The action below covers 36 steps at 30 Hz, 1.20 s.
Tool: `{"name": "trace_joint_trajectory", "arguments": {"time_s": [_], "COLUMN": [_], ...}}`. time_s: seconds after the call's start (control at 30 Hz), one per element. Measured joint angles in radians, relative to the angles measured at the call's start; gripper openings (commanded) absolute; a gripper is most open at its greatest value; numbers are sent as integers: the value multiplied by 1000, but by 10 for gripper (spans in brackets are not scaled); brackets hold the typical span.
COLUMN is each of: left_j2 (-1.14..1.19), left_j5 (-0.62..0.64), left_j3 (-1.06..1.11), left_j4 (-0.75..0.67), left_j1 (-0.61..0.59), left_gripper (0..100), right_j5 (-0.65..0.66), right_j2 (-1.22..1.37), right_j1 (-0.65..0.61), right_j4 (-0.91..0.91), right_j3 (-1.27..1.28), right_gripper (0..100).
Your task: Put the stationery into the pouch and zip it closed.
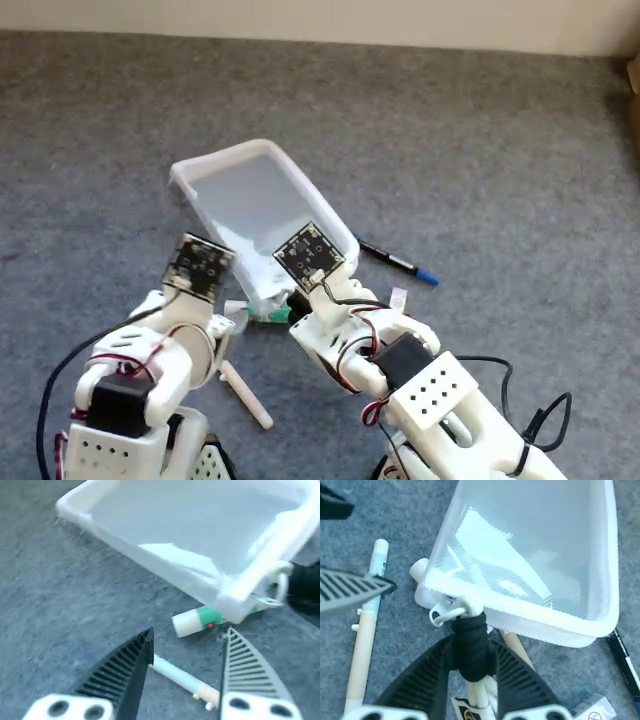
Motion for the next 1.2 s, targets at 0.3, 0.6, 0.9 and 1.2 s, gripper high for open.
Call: {"name": "trace_joint_trajectory", "arguments": {"time_s": [0.3, 0.6, 0.9, 1.2], "left_j2": [0, 11, 3, 11], "left_j5": [51, 81, 84, 86], "left_j3": [15, 144, 169, 183], "left_j4": [-31, -204, -255, -278], "left_j1": [117, 114, 12, 6], "left_gripper": [222, 217, 103, 26], "right_j5": [0, 0, 0, 0], "right_j2": [0, 0, 0, 0], "right_j1": [0, 0, 0, -2], "right_j4": [0, 0, 0, 0], "right_j3": [0, 0, 0, 0], "right_gripper": [5, 5, 5, 5]}}
